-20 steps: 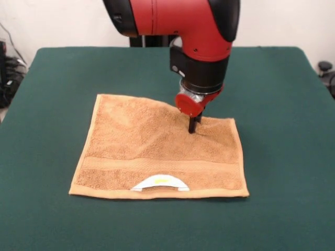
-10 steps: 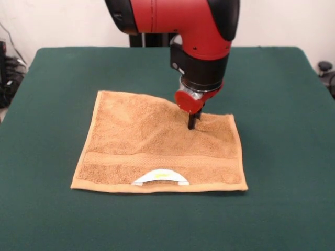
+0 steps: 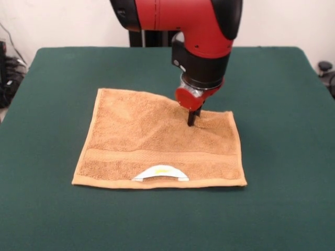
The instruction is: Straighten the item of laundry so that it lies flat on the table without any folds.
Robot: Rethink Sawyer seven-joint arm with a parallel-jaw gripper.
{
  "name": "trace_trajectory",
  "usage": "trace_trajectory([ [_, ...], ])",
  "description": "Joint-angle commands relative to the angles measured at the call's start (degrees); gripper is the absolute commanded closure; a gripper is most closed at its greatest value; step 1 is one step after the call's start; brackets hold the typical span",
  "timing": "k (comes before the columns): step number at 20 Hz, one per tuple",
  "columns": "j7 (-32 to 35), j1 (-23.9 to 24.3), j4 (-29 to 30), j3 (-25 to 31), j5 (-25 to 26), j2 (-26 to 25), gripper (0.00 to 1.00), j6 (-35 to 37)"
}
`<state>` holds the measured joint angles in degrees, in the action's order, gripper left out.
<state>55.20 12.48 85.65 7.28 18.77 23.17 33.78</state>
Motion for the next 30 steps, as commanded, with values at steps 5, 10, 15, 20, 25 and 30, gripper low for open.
trace_trajectory([
  [5,13.95,-2.75,10.61,-1.18,-3.23,-3.17,1.0,6.0],
  [10,13.26,-2.46,11.69,-1.28,-3.59,-1.86,1.0,5.84],
  [15,12.33,-2.64,12.47,-1.44,-4.34,-0.09,1.0,7.7],
  [20,9.1,-1.97,12.94,-0.22,-3.72,0.93,1.0,8.02],
  [25,9.79,-1.68,13.13,-0.08,-3.72,0.9,0.0,5.98],
  [30,9.32,-0.96,11.88,0.94,-2.77,0.83,0.0,0.83],
])
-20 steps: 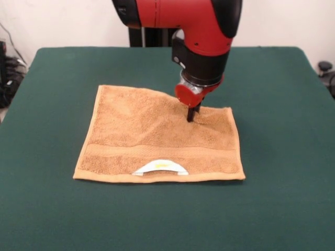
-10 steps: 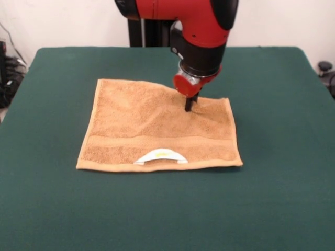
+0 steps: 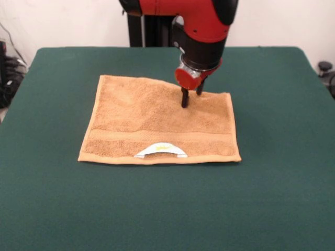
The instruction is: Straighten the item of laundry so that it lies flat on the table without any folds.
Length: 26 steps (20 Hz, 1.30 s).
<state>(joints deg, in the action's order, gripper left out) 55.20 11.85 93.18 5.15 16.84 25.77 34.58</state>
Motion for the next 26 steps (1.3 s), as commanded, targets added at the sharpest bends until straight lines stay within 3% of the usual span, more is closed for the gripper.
trace_trajectory([
  [1,7.92,-0.28,3.88,3.46,-0.21,-1.76,0.0,0.43],
  [8,6.76,-0.12,4.13,3.21,-0.9,1.29,0.0,4.8],
  [15,2.32,0.28,-5.41,4.89,-2.16,1.15,0.0,15.48],
  [26,0.69,1.25,-20.01,7.15,-0.93,-6.62,0.0,16.68],
])
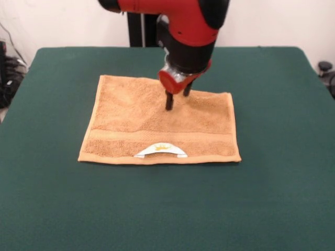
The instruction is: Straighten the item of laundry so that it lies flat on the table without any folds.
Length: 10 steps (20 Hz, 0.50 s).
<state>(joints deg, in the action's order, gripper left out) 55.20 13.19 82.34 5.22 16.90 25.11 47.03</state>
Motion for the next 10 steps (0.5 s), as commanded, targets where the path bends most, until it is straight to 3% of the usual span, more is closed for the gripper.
trace_trajectory([
  [1,0.35,0.13,-9.77,7.24,-0.9,-6.22,0.0,4.28],
  [10,1.03,0.3,-11.39,7.27,-0.89,-8.63,0.0,2.96],
])
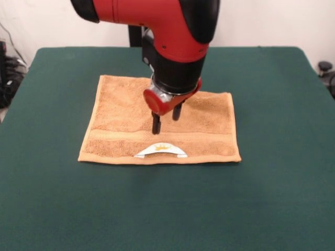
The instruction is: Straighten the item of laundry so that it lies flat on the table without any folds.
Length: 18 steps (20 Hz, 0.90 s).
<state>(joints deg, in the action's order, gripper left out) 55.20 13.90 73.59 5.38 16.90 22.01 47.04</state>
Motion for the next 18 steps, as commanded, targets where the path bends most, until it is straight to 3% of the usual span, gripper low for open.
trace_trajectory([
  [1,1.88,-0.43,-2.3,6.87,-0.93,-5.9,0.0,2.03],
  [18,8.93,-0.67,8.15,4.93,0.03,-6.68,0.0,-10.39],
])
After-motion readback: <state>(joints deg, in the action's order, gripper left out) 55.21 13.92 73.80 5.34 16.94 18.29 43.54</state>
